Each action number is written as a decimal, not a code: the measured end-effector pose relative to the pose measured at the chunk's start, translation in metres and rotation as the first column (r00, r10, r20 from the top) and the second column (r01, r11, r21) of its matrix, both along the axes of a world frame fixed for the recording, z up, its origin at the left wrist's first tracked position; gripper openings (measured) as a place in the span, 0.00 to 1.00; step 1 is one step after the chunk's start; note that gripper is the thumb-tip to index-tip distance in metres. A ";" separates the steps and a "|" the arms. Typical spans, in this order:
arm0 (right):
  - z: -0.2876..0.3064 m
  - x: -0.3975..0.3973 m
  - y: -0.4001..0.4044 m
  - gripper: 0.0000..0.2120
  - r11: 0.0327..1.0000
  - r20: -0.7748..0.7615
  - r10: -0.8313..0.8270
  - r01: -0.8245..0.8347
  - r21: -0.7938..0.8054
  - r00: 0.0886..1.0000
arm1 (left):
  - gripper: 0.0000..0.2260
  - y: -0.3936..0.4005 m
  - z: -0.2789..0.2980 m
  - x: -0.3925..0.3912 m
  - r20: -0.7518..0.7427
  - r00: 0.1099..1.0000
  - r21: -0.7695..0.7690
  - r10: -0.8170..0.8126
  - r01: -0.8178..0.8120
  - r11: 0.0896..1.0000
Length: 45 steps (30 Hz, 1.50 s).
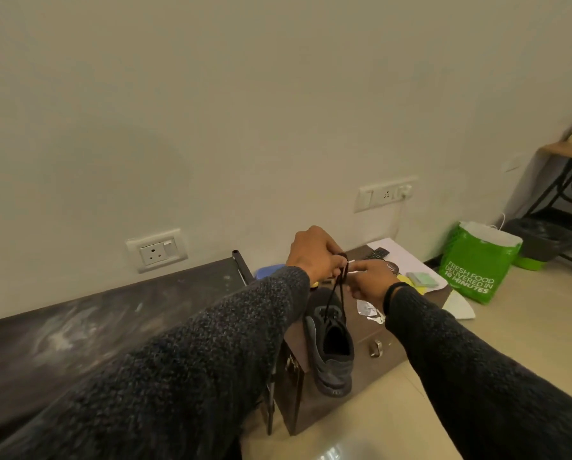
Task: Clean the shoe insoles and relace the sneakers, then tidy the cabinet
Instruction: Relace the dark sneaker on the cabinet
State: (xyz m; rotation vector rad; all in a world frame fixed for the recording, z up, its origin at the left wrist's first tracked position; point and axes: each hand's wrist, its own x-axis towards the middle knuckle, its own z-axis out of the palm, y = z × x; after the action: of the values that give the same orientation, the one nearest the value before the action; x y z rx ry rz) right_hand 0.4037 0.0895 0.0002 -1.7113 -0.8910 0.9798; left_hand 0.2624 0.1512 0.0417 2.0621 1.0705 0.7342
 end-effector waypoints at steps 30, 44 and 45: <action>-0.011 -0.026 -0.024 0.12 0.746 0.794 0.604 -0.400 -0.533 0.068 | 0.15 -0.042 -0.141 0.019 0.294 0.838 -0.930 0.459 0.361 -0.063; -0.097 0.007 -0.073 0.11 0.937 0.585 0.219 -0.335 0.097 0.781 | 0.09 -0.020 -0.135 0.007 0.285 0.839 -0.952 0.463 0.303 0.037; -0.098 0.006 -0.074 0.10 0.952 0.501 0.183 -0.279 0.123 0.846 | 0.07 -0.024 -0.135 0.009 0.275 0.849 -0.961 0.451 0.257 0.101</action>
State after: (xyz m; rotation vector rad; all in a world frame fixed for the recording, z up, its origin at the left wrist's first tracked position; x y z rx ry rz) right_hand 0.4097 0.0159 -0.0982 -1.7353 -1.5025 0.5873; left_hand 0.2716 0.1272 -0.0935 0.4543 0.9203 0.3279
